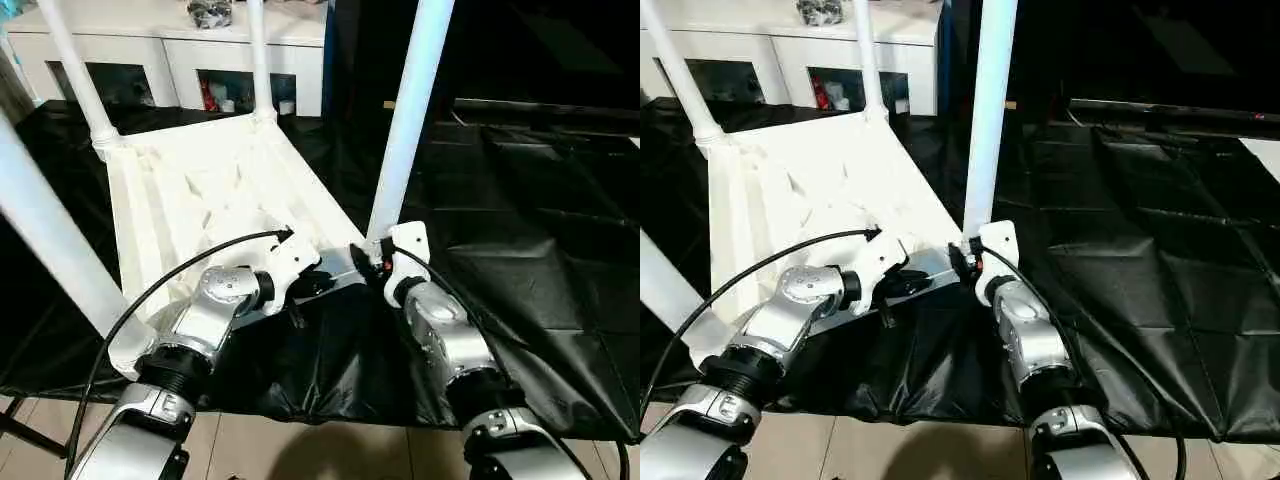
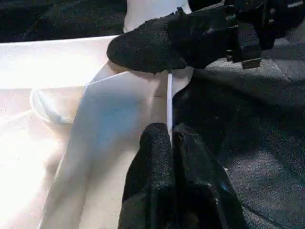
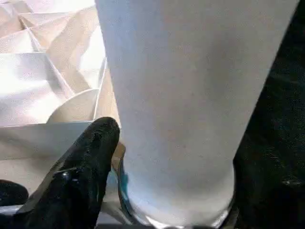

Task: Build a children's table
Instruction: Rotate leg to tighten

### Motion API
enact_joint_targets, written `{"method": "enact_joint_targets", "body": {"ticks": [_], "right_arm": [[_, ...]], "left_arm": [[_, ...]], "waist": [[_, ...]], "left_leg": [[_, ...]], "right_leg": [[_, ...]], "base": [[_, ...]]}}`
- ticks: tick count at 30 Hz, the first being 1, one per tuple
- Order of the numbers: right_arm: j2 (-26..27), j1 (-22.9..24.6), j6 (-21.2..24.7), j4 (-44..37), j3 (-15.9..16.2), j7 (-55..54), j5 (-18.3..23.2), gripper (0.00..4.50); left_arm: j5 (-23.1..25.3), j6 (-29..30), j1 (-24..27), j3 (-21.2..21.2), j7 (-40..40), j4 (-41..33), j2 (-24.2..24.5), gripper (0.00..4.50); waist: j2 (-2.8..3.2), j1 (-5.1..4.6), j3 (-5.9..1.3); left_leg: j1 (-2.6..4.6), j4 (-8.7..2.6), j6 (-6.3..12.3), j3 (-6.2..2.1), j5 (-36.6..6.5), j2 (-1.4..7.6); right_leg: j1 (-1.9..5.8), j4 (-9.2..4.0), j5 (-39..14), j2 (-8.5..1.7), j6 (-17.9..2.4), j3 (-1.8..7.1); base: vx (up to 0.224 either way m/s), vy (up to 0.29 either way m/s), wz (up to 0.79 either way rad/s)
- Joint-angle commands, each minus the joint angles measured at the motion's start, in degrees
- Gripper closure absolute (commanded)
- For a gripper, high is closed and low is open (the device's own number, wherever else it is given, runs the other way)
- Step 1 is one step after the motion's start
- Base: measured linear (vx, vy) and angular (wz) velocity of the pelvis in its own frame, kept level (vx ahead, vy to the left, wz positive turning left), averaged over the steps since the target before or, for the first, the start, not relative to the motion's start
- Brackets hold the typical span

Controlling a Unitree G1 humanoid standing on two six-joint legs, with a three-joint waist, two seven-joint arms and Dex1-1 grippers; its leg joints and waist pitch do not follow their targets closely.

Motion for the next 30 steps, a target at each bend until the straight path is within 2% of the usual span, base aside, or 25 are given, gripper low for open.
{"method": "enact_joint_targets", "body": {"ticks": [1, 3, 4, 5, 8, 11, 13, 17, 21, 25, 30], "right_arm": [[1.8, 1.7, 0.8, 0.3, 7.5, 10.1, -0.3, 0.66], [0.7, 2.3, 0.8, -0.7, 7.9, 12.0, -0.2, 0.59], [-1.9, 3.3, 0.8, -2.7, 8.8, 16.4, 0.1, 0.59], [-2.8, 3.7, 0.7, -3.3, 9.1, 17.9, 0.2, 0.59], [-6.9, 5.2, 0.3, -6.3, 10.8, 24.4, 0.5, 0.59], [-10.3, 6.5, 0.4, -9.2, 11.5, 30.6, 1.4, 0.59], [-12.5, 7.3, 0.7, -11.4, 12.0, 34.9, 2.3, 0.59], [-17.1, 9.0, 2.1, -16.2, 13.6, 43.9, 4.5, 0.59], [-20.1, 10.3, 3.9, -19.3, 14.9, 49.7, 6.3, 0.59], [-21.5, 11.1, 5.3, -21.3, 15.5, 53.0, 7.4, 1.00], [-22.4, 11.6, 6.4, -22.4, 15.7, 55.0, 8.3, 1.40]], "left_arm": [[-2.3, -3.4, 0.2, -4.9, -6.4, -2.9, -2.1, 4.50], [-2.7, -3.7, 0.5, -4.8, -7.6, -3.1, -1.5, 4.50], [-3.4, -4.1, 0.9, -4.8, -10.2, -3.6, 0.0, 4.50], [-3.7, -4.2, 1.0, -4.8, -11.1, -3.7, 0.4, 4.50], [-4.9, -4.5, 1.4, -4.7, -14.9, -4.3, 2.2, 4.50], [-5.5, -4.6, 1.3, -4.6, -17.9, -4.3, 3.5, 4.50], [-6.3, -4.9, 1.3, -4.5, -20.4, -4.6, 4.5, 4.50], [-7.1, -4.9, 1.1, -4.9, -25.1, -4.7, 6.3, 4.50], [-7.8, -4.9, 0.9, -5.1, -27.9, -4.6, 7.1, 4.50], [-8.6, -4.5, 0.8, -5.3, -29.6, -5.0, 7.5, 4.50], [-8.9, -4.5, 0.5, -5.5, -31.3, -4.7, 8.2, 4.50]], "waist": [[0.73, 0.04, -2.60], [0.48, 0.07, -2.62], [0.75, 0.24, -2.67], [0.50, 0.22, -2.70], [0.72, 0.50, -2.92], [0.62, 0.81, -2.99], [0.76, 1.33, -2.93], [0.68, 2.14, -2.77], [0.62, 2.81, -2.72], [0.41, 3.51, -2.83], [0.34, 3.63, -2.84]], "left_leg": [[0.46, -4.46, -0.19, -2.02, -21.9, 3.29], [0.29, -4.43, 0.35, -1.88, -21.4, 3.27], [0.33, -4.39, 0.65, -1.87, -20.6, 3.30], [0.16, -4.33, 1.27, -1.68, -19.6, 3.26], [0.03, -4.12, 2.24, -1.61, -16.1, 3.35], [0.11, -3.91, 3.20, -1.37, -14.2, 3.43], [0.07, -3.87, 3.90, -1.34, -13.2, 3.54], [0.33, -3.92, 3.47, -1.19, -14.9, 3.75], [0.30, -4.01, 3.32, -1.23, -15.0, 3.87], [0.40, -3.95, 3.00, -1.23, -14.3, 3.86], [0.18, -3.88, 3.13, -1.26, -13.4, 3.77]], "right_leg": [[1.56, -5.34, -22.0, -4.28, -9.6, 3.01], [1.79, -5.25, -20.6, -4.22, -10.0, 3.04], [1.90, -5.10, -19.4, -4.29, -10.5, 3.09], [2.05, -5.04, -17.9, -4.15, -10.8, 3.08], [2.43, -4.46, -13.6, -4.28, -12.4, 3.11], [2.51, -4.05, -9.8, -4.15, -14.0, 3.07], [2.74, -3.95, -9.2, -4.08, -14.2, 2.95], [2.54, -4.26, -13.4, -4.14, -13.5, 2.87], [2.49, -4.31, -14.7, -4.17, -12.8, 2.90], [2.40, -4.27, -15.1, -4.33, -12.6, 2.92], [2.49, -4.24, -14.8, -4.42, -12.6, 2.84]], "base": [[0.000, 0.000, 0.00], [0.000, 0.000, 0.00], [0.000, 0.000, 0.00], [0.000, 0.000, 0.00], [0.000, 0.000, 0.00], [0.000, 0.000, 0.00], [0.000, 0.000, 0.00], [0.000, 0.000, 0.00], [0.000, 0.000, 0.00], [0.000, 0.000, 0.00], [0.000, 0.000, 0.00]]}}
